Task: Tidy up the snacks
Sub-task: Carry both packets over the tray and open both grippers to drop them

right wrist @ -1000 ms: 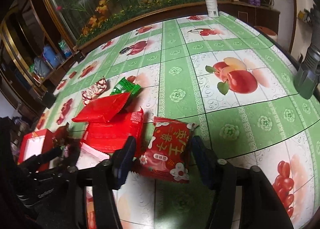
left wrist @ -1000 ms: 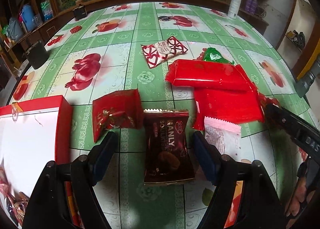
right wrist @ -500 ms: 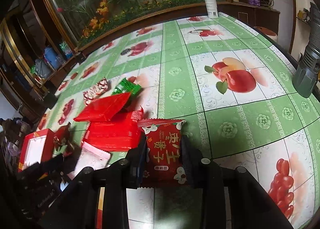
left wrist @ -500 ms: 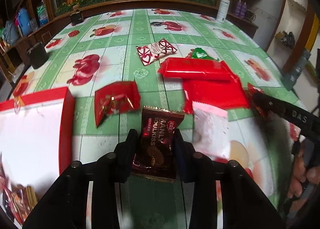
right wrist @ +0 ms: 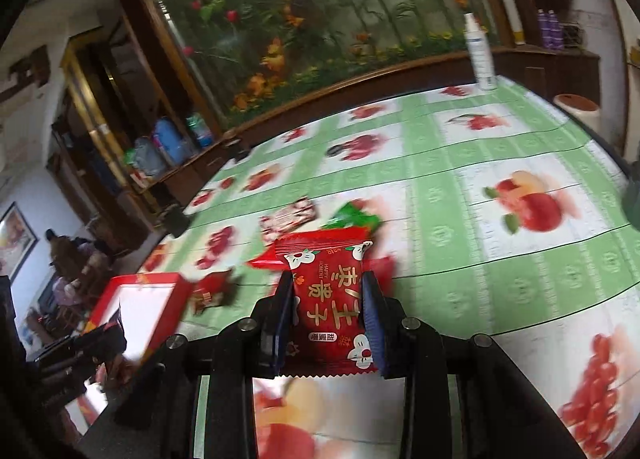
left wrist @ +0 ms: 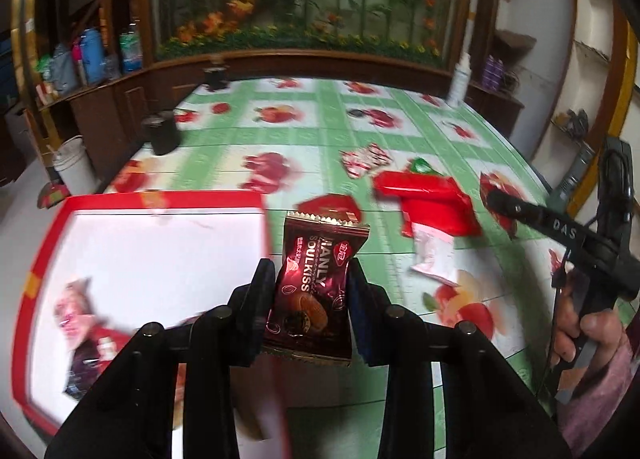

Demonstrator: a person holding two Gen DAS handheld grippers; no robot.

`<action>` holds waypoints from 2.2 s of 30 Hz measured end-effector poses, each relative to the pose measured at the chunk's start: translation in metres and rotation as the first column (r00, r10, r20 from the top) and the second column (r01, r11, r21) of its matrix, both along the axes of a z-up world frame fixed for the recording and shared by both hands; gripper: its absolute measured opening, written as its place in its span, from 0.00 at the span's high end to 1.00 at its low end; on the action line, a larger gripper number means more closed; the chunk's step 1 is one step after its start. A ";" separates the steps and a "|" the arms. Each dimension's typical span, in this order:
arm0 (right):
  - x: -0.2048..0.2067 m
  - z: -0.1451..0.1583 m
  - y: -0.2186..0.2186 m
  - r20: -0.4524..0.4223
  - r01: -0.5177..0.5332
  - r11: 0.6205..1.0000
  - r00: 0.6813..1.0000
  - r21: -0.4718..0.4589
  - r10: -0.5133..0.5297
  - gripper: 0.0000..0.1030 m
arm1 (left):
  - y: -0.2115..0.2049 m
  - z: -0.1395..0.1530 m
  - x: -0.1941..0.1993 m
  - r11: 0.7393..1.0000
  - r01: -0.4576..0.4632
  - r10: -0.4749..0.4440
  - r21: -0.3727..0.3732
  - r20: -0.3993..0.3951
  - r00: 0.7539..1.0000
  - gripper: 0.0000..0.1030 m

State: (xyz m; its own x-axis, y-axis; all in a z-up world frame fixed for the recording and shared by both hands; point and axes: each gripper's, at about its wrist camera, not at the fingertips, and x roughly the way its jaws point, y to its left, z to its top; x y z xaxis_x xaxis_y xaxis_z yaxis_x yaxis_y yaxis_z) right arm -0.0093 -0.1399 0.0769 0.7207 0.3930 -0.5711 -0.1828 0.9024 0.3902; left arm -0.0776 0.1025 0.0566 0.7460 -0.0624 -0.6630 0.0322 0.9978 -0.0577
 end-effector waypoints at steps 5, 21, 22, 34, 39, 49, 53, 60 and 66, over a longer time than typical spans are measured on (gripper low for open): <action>-0.008 -0.001 0.039 0.007 -0.084 0.996 0.996 0.037 0.084 0.68 | 0.029 0.001 -0.010 0.998 -0.069 0.069 -0.011 0.020 0.997 0.68; -0.028 0.004 0.197 0.030 -0.398 0.911 0.917 0.102 0.397 0.69 | 0.102 -0.016 -0.029 0.970 -0.243 0.242 0.005 0.015 0.970 0.68; -0.031 0.003 0.206 0.029 -0.415 0.905 0.910 0.095 0.415 0.69 | 0.104 -0.017 -0.030 0.969 -0.248 0.247 0.003 0.013 0.969 0.68; -0.055 -0.002 0.242 0.036 -0.504 0.864 0.863 0.010 0.503 0.68 | 0.121 -0.029 -0.029 0.955 -0.295 0.295 0.010 -0.019 0.955 0.68; -0.056 -0.002 0.240 0.032 -0.513 0.858 0.858 0.018 0.513 0.65 | 0.125 -0.032 -0.029 0.947 -0.320 0.321 0.019 -0.040 0.946 0.67; -0.056 0.008 0.223 0.072 -0.491 0.869 0.870 0.065 0.487 0.65 | 0.135 -0.032 -0.032 0.921 -0.388 0.390 0.043 -0.050 0.920 0.42; -0.049 0.015 0.205 0.084 -0.444 0.890 0.895 0.106 0.437 0.65 | 0.136 -0.024 -0.036 0.908 -0.412 0.414 0.071 -0.021 0.910 0.39; -0.040 0.021 0.148 0.086 -0.316 0.942 0.948 0.115 0.308 0.58 | 0.125 -0.009 -0.036 0.904 -0.413 0.411 0.111 0.044 0.911 0.27; -0.029 0.017 0.081 0.044 -0.167 0.978 0.986 0.128 0.162 0.53 | 0.088 0.004 -0.017 0.937 -0.322 0.317 0.137 0.056 0.947 0.27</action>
State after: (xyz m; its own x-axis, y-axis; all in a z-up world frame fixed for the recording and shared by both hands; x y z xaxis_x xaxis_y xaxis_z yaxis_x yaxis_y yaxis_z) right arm -0.0382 -0.0585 0.0943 0.6577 0.5773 -0.4840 -0.3393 0.8006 0.4938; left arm -0.0946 0.1909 0.0603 0.7323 0.2757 -0.6227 -0.2901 0.9536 0.0810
